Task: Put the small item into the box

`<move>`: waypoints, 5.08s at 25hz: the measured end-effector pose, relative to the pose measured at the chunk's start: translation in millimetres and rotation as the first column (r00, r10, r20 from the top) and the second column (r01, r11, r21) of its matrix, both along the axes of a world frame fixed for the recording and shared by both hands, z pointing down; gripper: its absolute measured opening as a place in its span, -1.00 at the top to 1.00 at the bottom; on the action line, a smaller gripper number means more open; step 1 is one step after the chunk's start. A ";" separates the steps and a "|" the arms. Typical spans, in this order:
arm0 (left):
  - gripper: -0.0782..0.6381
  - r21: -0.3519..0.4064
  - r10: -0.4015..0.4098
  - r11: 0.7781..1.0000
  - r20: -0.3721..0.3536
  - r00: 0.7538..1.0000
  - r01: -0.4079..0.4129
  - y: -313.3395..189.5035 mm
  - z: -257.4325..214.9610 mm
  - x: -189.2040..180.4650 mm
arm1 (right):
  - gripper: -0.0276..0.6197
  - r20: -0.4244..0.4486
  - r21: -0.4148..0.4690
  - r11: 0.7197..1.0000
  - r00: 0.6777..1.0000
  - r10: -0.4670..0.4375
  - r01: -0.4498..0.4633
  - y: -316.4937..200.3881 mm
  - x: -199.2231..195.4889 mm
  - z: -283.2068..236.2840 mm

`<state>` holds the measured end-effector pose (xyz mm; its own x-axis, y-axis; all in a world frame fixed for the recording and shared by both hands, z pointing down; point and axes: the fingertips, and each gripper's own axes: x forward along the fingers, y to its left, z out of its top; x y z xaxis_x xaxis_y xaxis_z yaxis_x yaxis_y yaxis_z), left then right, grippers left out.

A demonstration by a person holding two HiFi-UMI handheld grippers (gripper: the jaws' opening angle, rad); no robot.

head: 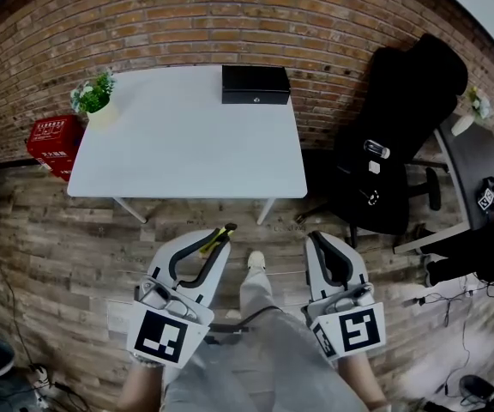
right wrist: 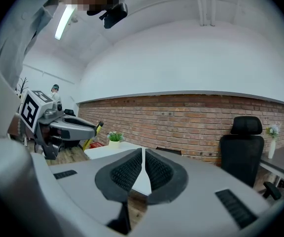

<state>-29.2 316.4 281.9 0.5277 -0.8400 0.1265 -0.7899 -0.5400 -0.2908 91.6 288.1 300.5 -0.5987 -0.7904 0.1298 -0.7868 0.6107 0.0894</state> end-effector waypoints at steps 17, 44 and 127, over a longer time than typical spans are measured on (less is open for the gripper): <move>0.60 -0.008 -0.100 0.995 -0.037 0.994 0.100 -133.0 2.0 -0.7 | 0.76 0.018 -0.001 0.997 0.997 -0.079 0.079 -139.6 0.8 6.2; 0.60 -0.067 -0.255 0.967 -0.150 0.955 0.247 -315.1 -11.2 18.9 | 0.76 0.040 -0.038 0.978 0.978 -0.203 0.205 -326.4 9.8 8.0; 0.60 -0.208 -0.130 0.971 -0.059 0.990 0.115 -493.8 125.1 -90.9 | 0.61 -0.148 -0.403 0.915 0.988 -0.035 -0.028 -549.4 -139.5 236.5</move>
<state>-120.1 -177.4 407.0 0.4360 -0.8594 0.2672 -0.8687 -0.4794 -0.1246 -47.9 -261.3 537.0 -0.5498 -0.6498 0.5248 -0.7816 0.6219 -0.0488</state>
